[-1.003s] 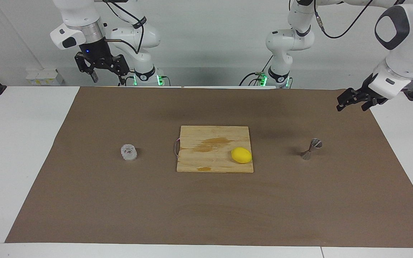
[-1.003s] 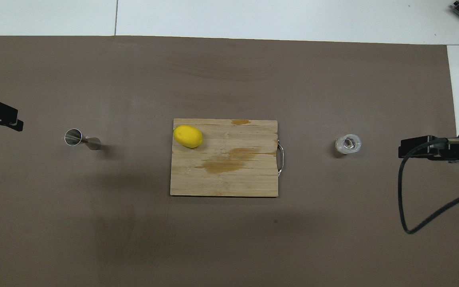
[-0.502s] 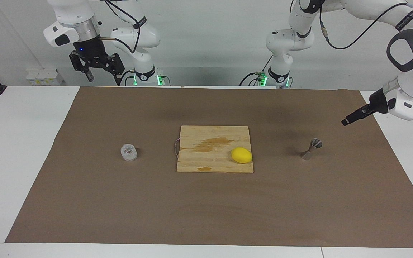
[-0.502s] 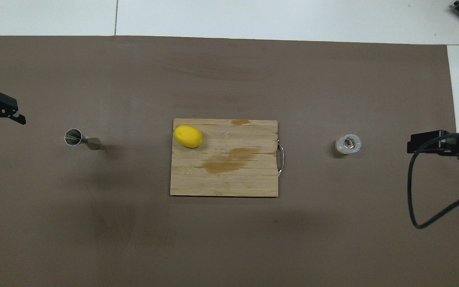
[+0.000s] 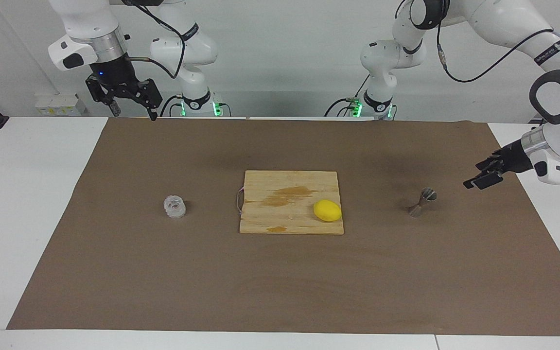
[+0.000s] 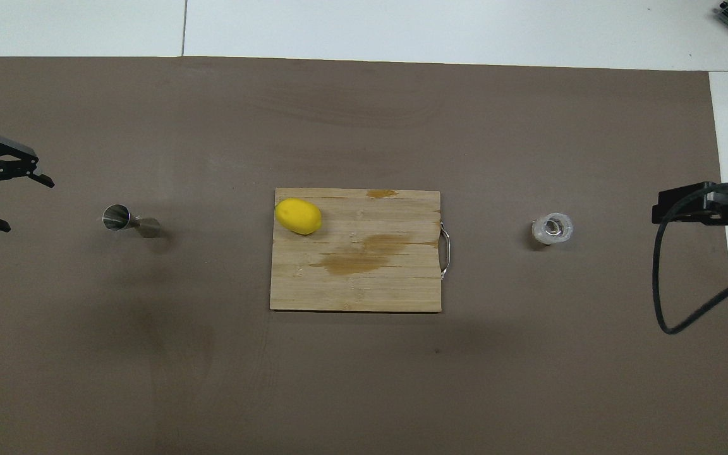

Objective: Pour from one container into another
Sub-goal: 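Move the open left gripper toward the small metal cup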

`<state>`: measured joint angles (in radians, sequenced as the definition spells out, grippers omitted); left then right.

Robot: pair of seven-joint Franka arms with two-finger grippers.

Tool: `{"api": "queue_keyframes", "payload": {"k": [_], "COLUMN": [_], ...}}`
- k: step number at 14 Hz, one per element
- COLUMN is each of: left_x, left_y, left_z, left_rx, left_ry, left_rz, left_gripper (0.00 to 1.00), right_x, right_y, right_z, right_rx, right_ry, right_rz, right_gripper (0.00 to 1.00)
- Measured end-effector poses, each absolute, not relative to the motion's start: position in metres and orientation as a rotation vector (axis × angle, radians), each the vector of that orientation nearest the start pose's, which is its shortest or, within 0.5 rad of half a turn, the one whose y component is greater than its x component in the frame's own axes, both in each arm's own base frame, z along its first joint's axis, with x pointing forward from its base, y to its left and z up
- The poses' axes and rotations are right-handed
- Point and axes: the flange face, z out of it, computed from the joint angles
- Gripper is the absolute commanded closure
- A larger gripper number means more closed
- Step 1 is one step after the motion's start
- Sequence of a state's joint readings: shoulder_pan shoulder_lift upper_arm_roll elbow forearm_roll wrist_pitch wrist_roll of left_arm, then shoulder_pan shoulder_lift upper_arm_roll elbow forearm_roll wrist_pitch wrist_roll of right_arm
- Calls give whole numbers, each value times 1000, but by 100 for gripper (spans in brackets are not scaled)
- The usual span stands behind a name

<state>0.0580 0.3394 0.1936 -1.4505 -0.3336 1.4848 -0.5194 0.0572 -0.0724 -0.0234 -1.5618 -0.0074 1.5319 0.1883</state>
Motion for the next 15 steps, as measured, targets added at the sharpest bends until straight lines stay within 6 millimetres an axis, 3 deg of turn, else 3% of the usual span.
{"api": "queue_keyframes", "payload": {"k": [3,5,8,13,15], "left_x": [621,622,622,610,607], "left_y": [127,130,131,159,173], "left_z": [463,448,416,385,362], "left_rx": [-2971,-2887,-2817,-2732,-2669], "left_ry": [-1602,-1780,-1935,-2140,-2227], "left_rz": [654,746,902,1039,1105], "left_gripper": [0,0,0,0,0], "right_x": [525,524,521,519,519], "right_y": [16,16,17,17,18], "right_z": [666,665,661,658,657], "right_rx": [-3136,-3137,-3141,-3143,-3143], "right_ry": [244,244,242,241,238], "right_rz": [-25,-11,45,72,74], "right_gripper": [0,0,0,0,0]}}
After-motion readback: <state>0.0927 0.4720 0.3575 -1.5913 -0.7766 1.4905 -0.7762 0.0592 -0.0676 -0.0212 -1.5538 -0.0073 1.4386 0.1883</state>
